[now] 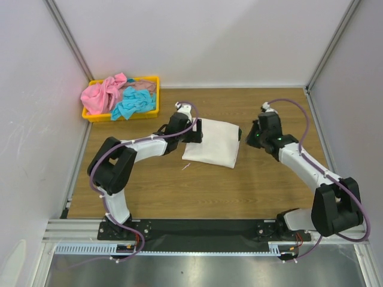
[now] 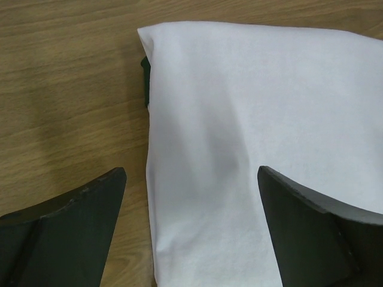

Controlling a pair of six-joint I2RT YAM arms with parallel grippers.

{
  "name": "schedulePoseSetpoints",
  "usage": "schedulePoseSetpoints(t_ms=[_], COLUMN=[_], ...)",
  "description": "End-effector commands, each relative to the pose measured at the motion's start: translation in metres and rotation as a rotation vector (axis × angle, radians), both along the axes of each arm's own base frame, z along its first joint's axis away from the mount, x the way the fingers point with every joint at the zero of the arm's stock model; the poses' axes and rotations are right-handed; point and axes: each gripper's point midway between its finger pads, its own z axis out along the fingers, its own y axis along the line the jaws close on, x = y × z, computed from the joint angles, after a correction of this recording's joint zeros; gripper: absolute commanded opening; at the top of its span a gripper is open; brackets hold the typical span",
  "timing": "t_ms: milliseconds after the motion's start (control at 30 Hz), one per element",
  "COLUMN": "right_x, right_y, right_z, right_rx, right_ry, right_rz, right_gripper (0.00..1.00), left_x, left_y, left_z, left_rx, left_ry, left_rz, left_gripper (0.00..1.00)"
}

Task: Fold and stack the t-shirts
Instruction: Fold the tshirt, then neatly place the folded tshirt to the corner

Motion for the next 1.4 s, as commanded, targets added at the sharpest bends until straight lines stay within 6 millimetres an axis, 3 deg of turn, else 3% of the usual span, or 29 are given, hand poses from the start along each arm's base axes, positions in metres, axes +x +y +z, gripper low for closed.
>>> schedulePoseSetpoints(t_ms=[0, 200, 467, 633, 700, 800, 967, 1067, 1233, 1267, 1367], right_x=[-0.002, -0.002, -0.001, 0.0, 0.001, 0.005, 0.007, 0.01, 0.015, 0.015, 0.018], right_y=[-0.011, -0.032, -0.035, -0.039, -0.042, -0.043, -0.043, -0.045, -0.054, -0.055, -0.057], right_z=[0.005, -0.001, -0.004, -0.005, -0.005, -0.004, -0.009, -0.013, -0.015, -0.015, -0.012], right_rx=[0.077, 0.077, 0.105, 0.103, 0.103, 0.109, 0.121, 0.122, 0.08, 0.078, 0.076], right_ry=[0.012, 0.023, 0.026, 0.029, 0.029, 0.022, 0.014, -0.008, -0.019, -0.021, -0.034], right_rz=[0.012, -0.05, -0.058, -0.068, -0.075, -0.084, -0.085, -0.1, -0.135, -0.138, -0.148], right_gripper=[0.06, 0.06, 0.06, 0.06, 0.06, 0.06, 0.05, 0.04, 0.03, 0.03, 0.03], left_x=[0.012, 0.018, 0.021, 0.019, 0.016, 0.01, -0.001, -0.013, -0.041, -0.045, -0.076], left_y=[-0.011, -0.017, -0.029, -0.03, -0.027, -0.021, -0.012, -0.003, 0.02, 0.023, 0.052], left_z=[0.0, -0.012, -0.039, -0.045, -0.047, -0.05, -0.053, -0.051, -0.054, -0.047, -0.052], left_rx=[-0.058, -0.077, -0.097, -0.115, -0.116, -0.105, -0.059, -0.054, -0.025, -0.024, 0.055], left_ry=[0.004, 0.031, 0.092, 0.119, 0.132, 0.141, 0.139, 0.15, 0.186, 0.179, 0.233], left_rz=[-0.042, -0.039, -0.057, -0.037, -0.012, 0.008, 0.034, 0.061, 0.089, 0.093, 0.123], left_gripper=[0.98, 0.98, 0.9, 0.68, 0.53, 0.38, 0.22, 0.01, 0.0, 0.0, 0.0])
